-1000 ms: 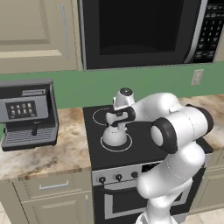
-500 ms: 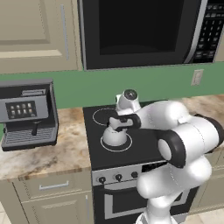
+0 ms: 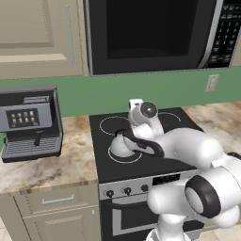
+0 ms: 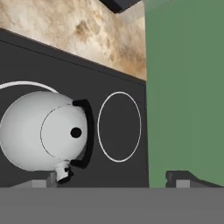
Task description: Pick the kettle from the counter and place it on a stove burner. Then turn the burner on.
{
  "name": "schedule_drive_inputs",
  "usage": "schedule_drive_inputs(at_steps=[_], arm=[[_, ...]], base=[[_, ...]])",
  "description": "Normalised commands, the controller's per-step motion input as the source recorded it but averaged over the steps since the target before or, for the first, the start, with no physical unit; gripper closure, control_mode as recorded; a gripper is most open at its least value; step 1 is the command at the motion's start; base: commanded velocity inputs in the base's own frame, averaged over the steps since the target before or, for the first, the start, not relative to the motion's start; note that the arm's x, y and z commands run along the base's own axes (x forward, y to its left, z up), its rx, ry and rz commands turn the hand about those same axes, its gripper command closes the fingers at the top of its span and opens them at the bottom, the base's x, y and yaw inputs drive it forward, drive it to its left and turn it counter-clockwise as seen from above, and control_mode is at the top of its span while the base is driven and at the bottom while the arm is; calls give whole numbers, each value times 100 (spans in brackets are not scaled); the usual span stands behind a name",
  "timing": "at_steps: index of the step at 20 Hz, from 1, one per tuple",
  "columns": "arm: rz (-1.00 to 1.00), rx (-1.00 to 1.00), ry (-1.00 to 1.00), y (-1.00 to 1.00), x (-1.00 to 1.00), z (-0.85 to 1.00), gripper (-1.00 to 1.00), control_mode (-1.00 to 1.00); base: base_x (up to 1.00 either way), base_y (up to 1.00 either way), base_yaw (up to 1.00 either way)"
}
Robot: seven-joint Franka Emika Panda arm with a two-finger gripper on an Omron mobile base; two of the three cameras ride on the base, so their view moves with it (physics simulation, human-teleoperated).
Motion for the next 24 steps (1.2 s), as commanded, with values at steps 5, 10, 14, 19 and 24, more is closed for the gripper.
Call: schedule_drive_inputs(at_steps=[5, 10, 14, 19, 24], arm=[[0, 0, -6, 0, -65, 47, -100, -100], [0, 0, 0, 1, -70, 30, -100, -100], [5, -3, 0, 16, -61, 36, -100, -100], [11, -7, 0, 35, -61, 18, -100, -100], [16, -15, 0, 48, -57, 0, -100, -100]], base=[[0, 0, 0], [0, 0, 0], [0, 0, 0], [0, 0, 0], [0, 0, 0]])
